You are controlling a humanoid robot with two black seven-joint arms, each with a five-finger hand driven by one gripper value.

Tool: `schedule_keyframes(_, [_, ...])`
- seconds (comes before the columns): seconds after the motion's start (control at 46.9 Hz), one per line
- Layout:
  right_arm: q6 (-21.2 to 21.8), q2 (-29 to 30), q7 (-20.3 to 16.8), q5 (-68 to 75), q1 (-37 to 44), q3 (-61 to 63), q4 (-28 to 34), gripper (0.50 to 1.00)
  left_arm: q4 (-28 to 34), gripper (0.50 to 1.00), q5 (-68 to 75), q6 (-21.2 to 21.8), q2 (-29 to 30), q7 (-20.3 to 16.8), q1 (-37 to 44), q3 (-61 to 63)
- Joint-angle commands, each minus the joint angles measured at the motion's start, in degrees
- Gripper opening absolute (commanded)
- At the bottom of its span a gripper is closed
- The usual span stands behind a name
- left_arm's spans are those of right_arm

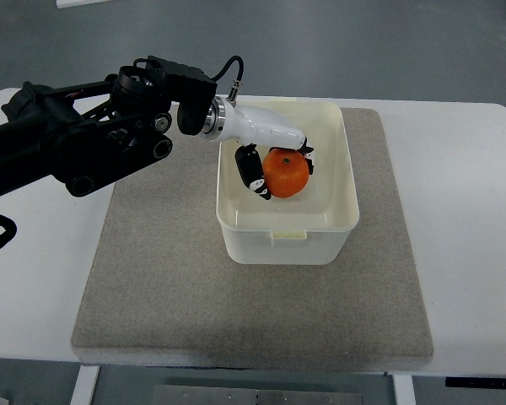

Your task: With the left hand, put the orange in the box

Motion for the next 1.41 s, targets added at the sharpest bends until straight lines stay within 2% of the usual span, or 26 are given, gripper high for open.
schedule_keyframes(0.0, [0.00,0.00,0.00,0.00,-0.01,0.00,0.00,0.932,0.00,0.797,-0.17,1.08,-0.02,-0.01,0.02,-0.09])
schedule_keyframes(0.107, [0.00,0.00,0.00,0.00,-0.01,0.00,0.00,0.930,0.00,0.958,-0.61,1.17,-0.02,-0.01,0.02,-0.09])
schedule_keyframes(0.192, [0.00,0.00,0.00,0.00,-0.01,0.00,0.00,0.932,0.00,0.992,-0.87,1.17,0.06,-0.01,0.02,-0.09])
schedule_keyframes(0.491, [0.00,0.00,0.00,0.00,-0.01,0.00,0.00,0.932,-0.53,0.994,-5.78,1.26,1.38,-0.10,-0.59,-1.23])
schedule_keyframes(0.747, [0.00,0.00,0.00,0.00,-0.01,0.00,0.00,0.932,0.43,0.994,-36.26,1.26,8.58,-0.10,-1.39,-4.13])
schedule_keyframes(0.896, [0.00,0.00,0.00,0.00,-0.01,0.00,0.00,0.932,5.08,0.994,-53.84,1.35,13.15,-0.10,-1.91,-4.39])
schedule_keyframes(1.152, [0.00,0.00,0.00,0.00,-0.01,0.00,0.00,0.932,17.22,0.994,-78.20,0.29,15.79,-0.10,0.89,-4.22])
schedule_keyframes(1.387, [0.00,0.00,0.00,0.00,0.08,0.00,0.00,0.932,24.34,0.994,-93.23,-4.54,15.88,0.17,7.40,-4.57])
